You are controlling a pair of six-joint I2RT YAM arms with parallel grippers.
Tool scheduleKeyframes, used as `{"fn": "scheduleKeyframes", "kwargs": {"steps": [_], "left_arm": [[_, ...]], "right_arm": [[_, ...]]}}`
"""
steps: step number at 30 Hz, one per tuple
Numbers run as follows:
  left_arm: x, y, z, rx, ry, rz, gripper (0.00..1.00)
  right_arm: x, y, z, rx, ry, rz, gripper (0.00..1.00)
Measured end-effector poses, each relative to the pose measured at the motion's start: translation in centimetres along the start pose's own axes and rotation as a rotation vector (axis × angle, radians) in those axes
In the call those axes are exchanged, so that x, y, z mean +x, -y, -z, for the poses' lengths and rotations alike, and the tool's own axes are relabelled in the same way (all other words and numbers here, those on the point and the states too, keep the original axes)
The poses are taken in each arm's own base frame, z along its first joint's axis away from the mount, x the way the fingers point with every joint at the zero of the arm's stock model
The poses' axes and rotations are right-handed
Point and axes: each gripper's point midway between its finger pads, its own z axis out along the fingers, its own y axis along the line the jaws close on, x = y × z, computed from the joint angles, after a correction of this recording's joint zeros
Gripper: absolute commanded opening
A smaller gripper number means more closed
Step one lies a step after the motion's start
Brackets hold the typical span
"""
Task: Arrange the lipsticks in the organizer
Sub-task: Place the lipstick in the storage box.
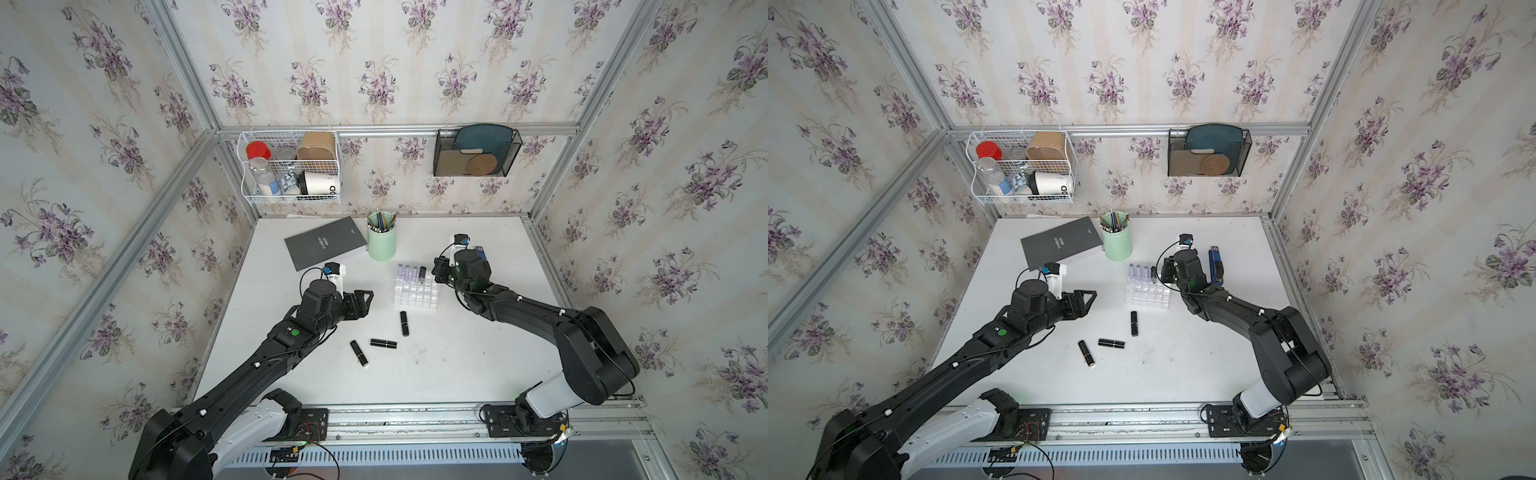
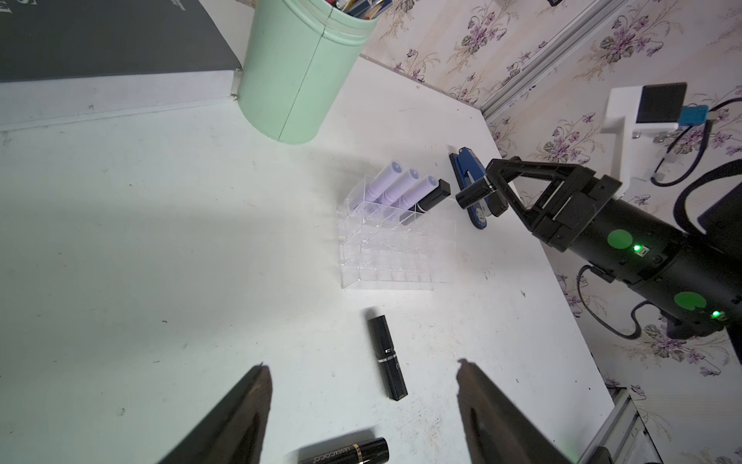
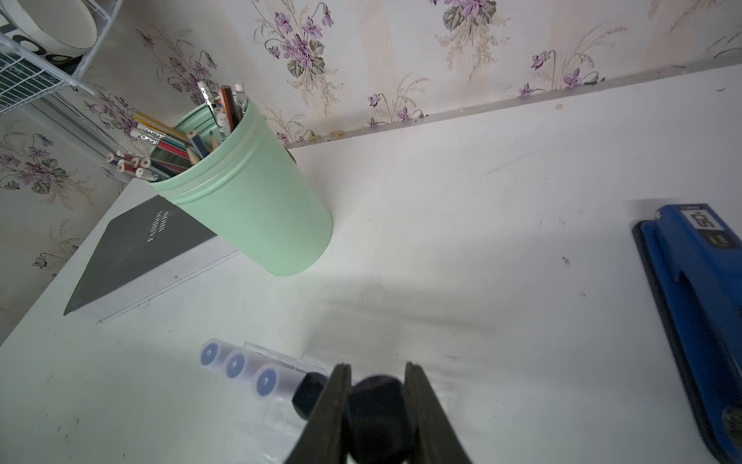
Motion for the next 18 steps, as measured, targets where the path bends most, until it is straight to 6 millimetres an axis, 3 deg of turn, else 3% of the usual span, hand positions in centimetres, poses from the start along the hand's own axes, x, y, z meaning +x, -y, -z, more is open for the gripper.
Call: {"fn": "scheduleKeyframes", "kwargs": {"steps": [8, 18], "left_arm": [[0.1, -0.2, -0.1, 0.001, 0.002, 0.009, 0.75], [0.4, -0.5, 0.2, 0.005, 0.003, 0.013, 0.75]], "right_arm": [[1.7, -0.1, -1.9, -0.015, -0.038, -0.040, 0.14], [2.1, 0.4, -3.0, 0.013, -0.028, -0.045, 0.13]]}}
